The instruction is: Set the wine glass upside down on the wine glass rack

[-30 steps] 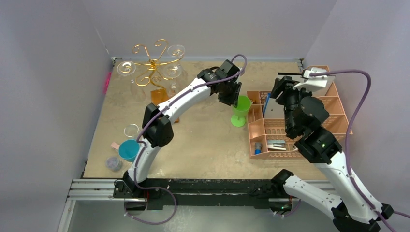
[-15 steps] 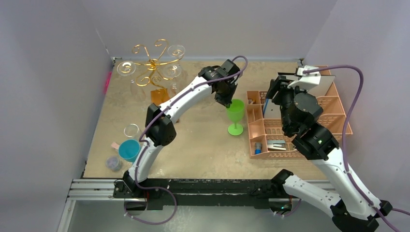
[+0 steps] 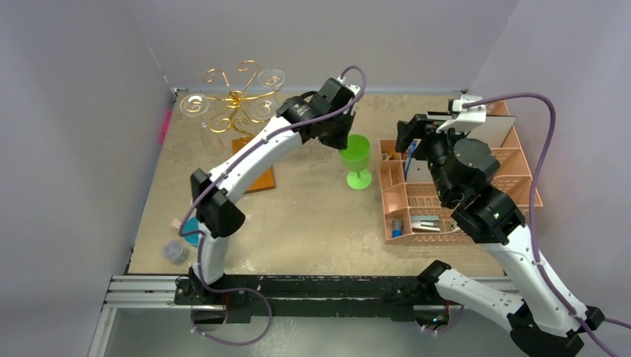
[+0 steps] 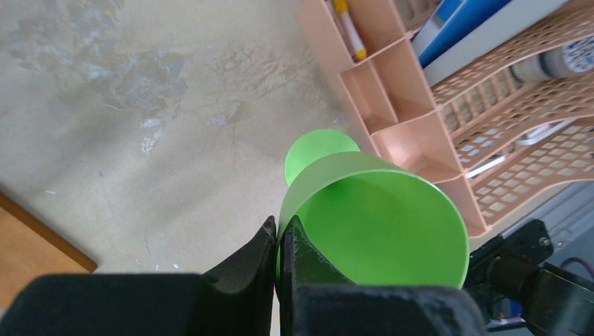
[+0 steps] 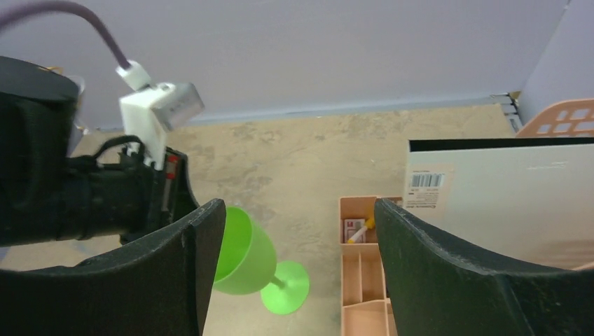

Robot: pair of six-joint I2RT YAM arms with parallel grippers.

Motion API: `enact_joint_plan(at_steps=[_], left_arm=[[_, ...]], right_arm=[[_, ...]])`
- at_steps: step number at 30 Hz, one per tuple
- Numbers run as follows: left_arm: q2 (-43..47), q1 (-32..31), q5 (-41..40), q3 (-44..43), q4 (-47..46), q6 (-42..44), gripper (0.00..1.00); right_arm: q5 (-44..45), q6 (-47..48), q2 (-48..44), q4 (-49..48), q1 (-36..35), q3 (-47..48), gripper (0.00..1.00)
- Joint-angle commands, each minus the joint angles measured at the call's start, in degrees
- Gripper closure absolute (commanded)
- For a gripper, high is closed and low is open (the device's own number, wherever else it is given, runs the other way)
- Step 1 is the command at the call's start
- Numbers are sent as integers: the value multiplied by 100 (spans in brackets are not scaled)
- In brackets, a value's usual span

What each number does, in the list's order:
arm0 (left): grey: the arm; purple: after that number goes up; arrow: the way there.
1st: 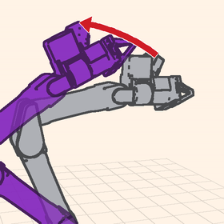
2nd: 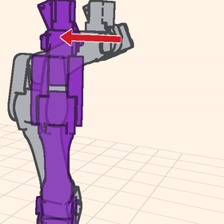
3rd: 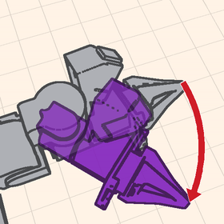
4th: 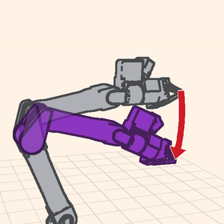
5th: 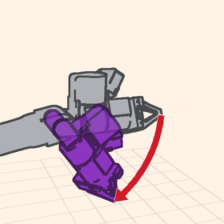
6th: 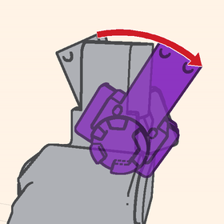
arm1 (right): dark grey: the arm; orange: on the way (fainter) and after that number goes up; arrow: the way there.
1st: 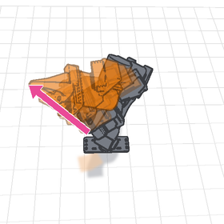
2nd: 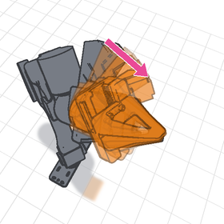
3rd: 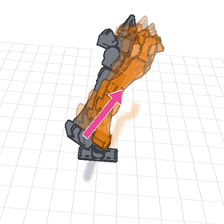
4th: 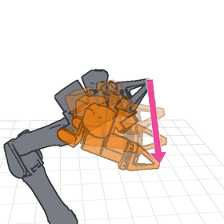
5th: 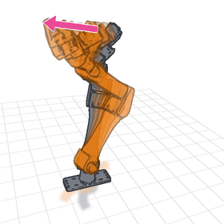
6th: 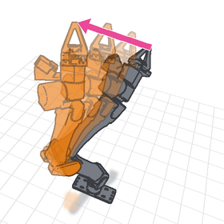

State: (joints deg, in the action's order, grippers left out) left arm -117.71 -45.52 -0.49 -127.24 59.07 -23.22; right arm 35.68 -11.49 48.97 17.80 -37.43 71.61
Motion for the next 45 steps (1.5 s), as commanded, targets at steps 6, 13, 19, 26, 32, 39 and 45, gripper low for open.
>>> enact_joint_plan(at_steps=[6,13,19,26,32,39,45], left_arm=[[1837,-14,-179,1458,-1716,-507,100],[2886,-10,-612,2480,-2739,-730,100],[3672,-11,-813,3488,-3995,-736,100],[4144,-12,-936,3951,-4514,-637,100],[4583,-10,-1016,4575,-5124,-609,100],[4856,-11,-926,4996,-5590,-502,100],[5082,-10,-584,5508,-6456,-366,100]], right_arm=[[-655,-948,-62,612,25,485,17],[-858,-2352,-56,705,25,464,22],[-1517,-4103,398,1366,25,774,27],[-1879,-5287,691,1129,34,674,29],[-1704,-6389,472,604,68,142,28],[-1418,-7174,466,545,125,-29,33],[-1895,-8308,702,91,320,-256,36]])
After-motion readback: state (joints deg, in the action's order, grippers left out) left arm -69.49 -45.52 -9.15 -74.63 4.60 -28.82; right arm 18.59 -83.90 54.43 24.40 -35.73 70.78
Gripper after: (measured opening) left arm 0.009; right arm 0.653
